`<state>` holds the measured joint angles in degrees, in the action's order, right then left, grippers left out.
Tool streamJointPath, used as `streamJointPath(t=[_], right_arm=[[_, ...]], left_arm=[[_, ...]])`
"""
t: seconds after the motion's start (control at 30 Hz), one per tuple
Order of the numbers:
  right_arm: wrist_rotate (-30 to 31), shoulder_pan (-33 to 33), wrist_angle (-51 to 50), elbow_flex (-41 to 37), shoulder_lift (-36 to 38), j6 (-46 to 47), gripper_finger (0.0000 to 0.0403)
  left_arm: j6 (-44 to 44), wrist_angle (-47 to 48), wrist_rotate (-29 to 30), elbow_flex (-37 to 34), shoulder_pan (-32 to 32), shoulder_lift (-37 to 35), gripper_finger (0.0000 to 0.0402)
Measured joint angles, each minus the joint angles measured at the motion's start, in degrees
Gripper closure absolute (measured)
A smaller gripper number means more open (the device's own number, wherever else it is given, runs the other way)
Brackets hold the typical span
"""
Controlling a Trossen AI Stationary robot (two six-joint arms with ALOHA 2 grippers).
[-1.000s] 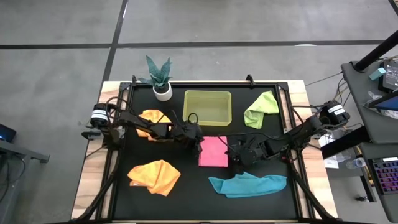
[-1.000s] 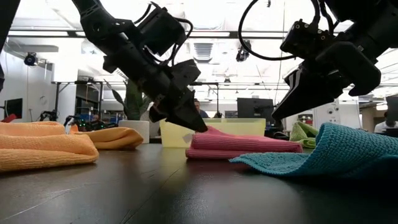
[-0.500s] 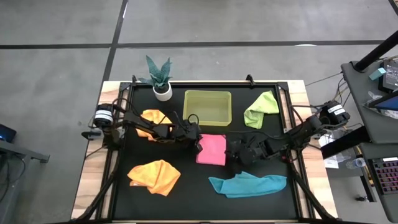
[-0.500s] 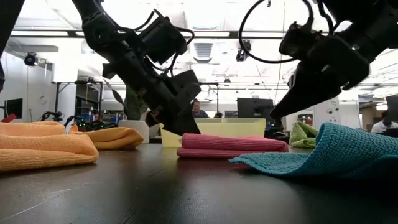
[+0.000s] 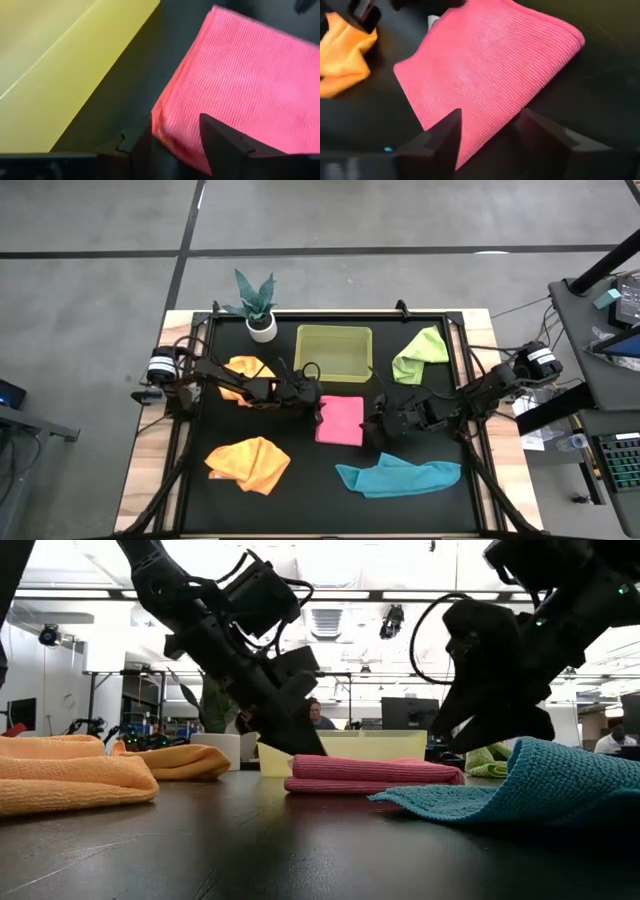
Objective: Fold microfiber towels
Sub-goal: Fold the pink towel on the table, then put the folded pink towel into the bin
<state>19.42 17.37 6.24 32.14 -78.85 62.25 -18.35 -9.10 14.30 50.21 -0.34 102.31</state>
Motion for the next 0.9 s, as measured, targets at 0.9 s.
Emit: streamJointPath(t=[0.9], right_arm=[[0.12,-1.74,0.78,-0.55,-3.37,6.25,0.0076]], left_arm=[[-38.35,4.45,-15.64,-1.0,-0.5,-4.06,0.0117]])
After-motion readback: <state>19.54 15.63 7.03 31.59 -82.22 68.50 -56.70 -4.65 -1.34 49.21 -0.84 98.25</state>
